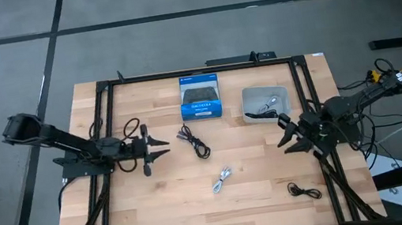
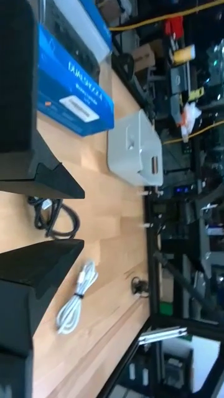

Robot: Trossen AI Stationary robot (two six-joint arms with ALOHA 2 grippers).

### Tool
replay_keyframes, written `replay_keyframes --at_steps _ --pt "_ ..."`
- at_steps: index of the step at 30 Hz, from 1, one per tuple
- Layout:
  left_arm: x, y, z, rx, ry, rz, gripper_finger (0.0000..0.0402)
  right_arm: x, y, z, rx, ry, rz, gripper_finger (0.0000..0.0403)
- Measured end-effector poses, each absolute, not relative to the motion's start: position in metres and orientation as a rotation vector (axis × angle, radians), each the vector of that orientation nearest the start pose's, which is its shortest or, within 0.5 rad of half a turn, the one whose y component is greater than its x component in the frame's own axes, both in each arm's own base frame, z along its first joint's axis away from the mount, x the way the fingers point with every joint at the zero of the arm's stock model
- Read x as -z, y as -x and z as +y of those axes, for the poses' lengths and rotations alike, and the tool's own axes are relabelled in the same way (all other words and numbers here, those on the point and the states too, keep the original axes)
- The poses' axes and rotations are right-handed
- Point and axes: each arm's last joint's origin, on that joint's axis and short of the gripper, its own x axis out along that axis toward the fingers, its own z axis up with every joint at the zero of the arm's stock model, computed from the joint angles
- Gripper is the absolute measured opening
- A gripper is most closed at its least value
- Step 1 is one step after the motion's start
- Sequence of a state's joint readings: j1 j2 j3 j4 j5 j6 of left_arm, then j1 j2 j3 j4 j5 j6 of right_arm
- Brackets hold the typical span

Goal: Pick and place USB-C Cables
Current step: Put the bottom black charger cable into the gray bin

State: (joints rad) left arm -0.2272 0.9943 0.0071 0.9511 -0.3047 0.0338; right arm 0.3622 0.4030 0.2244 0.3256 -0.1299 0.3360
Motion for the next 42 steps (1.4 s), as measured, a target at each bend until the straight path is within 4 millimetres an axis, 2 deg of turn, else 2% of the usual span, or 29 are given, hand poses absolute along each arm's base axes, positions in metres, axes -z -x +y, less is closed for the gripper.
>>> replay_keyframes --at_steps 5,10,15,24,29,33,42 --pt "-0.143 -0.157 -0.029 -0.026 -0.053 0.088 0.0108 -0.247 -0.114 0.048 -0.542 -0.342 -0.065 0.0126" --pt "-0.137 -0.158 -0.027 -0.077 -0.065 0.13 0.0108 -0.246 -0.114 0.048 -0.534 -0.336 -0.018 0.0126" --pt "-0.135 -0.16 -0.014 -0.181 -0.065 0.148 0.0108 -0.244 -0.114 0.048 -0.523 -0.334 0.003 0.0126" --pt "-0.125 -0.159 0.014 -0.146 -0.003 0.251 0.0107 -0.244 -0.114 0.048 -0.522 -0.334 0.001 0.0126" --pt "-0.125 -0.158 0.024 -0.24 0.024 0.246 0.0108 -0.244 -0.114 0.048 -0.522 -0.334 0.0 0.0126" --pt "-0.125 -0.157 0.026 -0.307 0.017 0.246 0.0106 -0.244 -0.114 0.048 -0.522 -0.334 0.0 0.0126" --pt "-0.125 -0.157 0.027 -0.317 0.016 0.245 0.0106 -0.244 -0.114 0.048 -0.522 -0.334 0.0 0.0126"
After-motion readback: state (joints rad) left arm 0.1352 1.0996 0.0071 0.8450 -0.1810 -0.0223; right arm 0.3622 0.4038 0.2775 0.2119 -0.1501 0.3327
